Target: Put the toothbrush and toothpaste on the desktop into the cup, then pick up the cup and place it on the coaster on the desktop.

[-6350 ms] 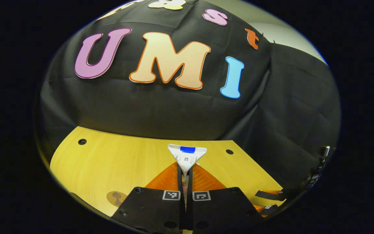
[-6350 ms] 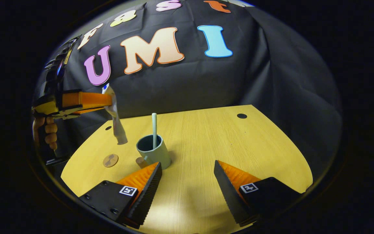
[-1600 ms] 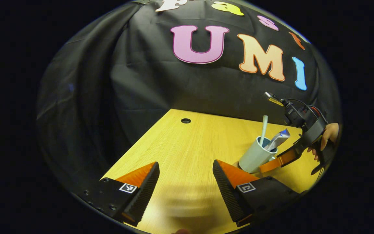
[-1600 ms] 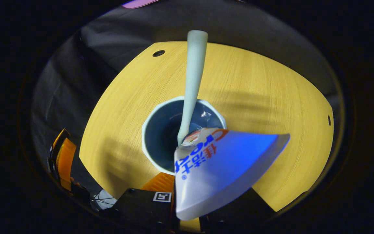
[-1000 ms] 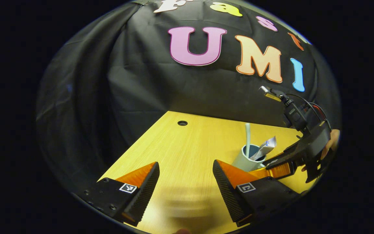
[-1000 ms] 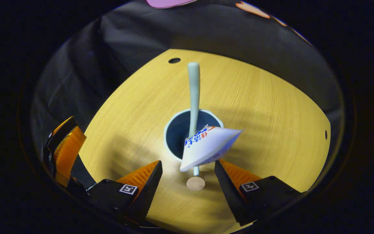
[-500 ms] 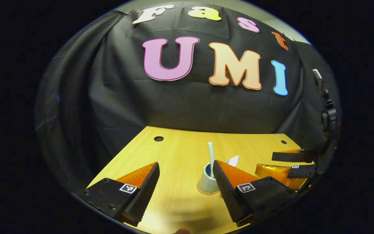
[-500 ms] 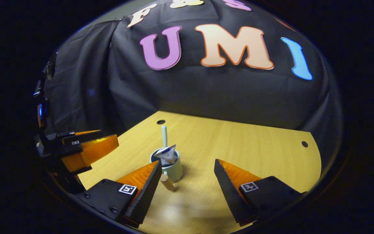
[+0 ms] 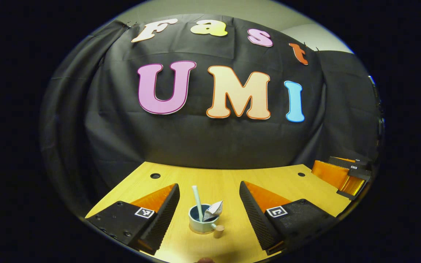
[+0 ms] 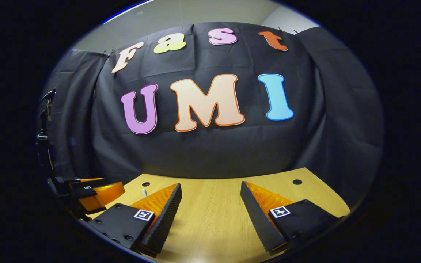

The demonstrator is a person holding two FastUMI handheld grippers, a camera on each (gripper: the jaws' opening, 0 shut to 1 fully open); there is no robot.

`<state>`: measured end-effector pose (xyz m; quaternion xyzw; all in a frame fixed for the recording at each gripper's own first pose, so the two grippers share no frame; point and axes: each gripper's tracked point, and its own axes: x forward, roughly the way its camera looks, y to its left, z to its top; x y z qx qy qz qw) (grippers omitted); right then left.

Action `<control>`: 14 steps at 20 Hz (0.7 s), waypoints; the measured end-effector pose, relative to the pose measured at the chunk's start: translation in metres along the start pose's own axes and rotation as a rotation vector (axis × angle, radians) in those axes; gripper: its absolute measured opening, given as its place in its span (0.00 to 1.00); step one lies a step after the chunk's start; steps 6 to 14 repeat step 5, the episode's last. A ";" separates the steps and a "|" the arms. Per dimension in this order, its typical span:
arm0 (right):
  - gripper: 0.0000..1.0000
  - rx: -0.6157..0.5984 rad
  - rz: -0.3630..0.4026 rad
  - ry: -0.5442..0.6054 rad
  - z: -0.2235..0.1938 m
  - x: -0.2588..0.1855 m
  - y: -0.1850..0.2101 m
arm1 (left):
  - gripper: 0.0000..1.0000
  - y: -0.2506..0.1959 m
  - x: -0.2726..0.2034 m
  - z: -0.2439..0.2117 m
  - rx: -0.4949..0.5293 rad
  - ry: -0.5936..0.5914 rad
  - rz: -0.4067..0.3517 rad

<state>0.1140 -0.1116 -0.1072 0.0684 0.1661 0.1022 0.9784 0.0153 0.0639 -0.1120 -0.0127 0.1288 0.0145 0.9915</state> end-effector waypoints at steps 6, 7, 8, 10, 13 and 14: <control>0.99 -0.001 -0.001 -0.070 0.023 0.006 -0.008 | 0.94 0.003 0.001 0.024 0.009 -0.060 0.026; 0.99 -0.001 -0.001 -0.070 0.023 0.006 -0.008 | 0.94 0.003 0.001 0.024 0.009 -0.060 0.026; 0.99 -0.001 -0.001 -0.070 0.023 0.006 -0.008 | 0.94 0.003 0.001 0.024 0.009 -0.060 0.026; 0.99 -0.001 -0.001 -0.070 0.023 0.006 -0.008 | 0.94 0.003 0.001 0.024 0.009 -0.060 0.026; 0.99 -0.001 -0.001 -0.070 0.023 0.006 -0.008 | 0.94 0.003 0.001 0.024 0.009 -0.060 0.026; 0.99 -0.001 -0.001 -0.070 0.023 0.006 -0.008 | 0.94 0.003 0.001 0.024 0.009 -0.060 0.026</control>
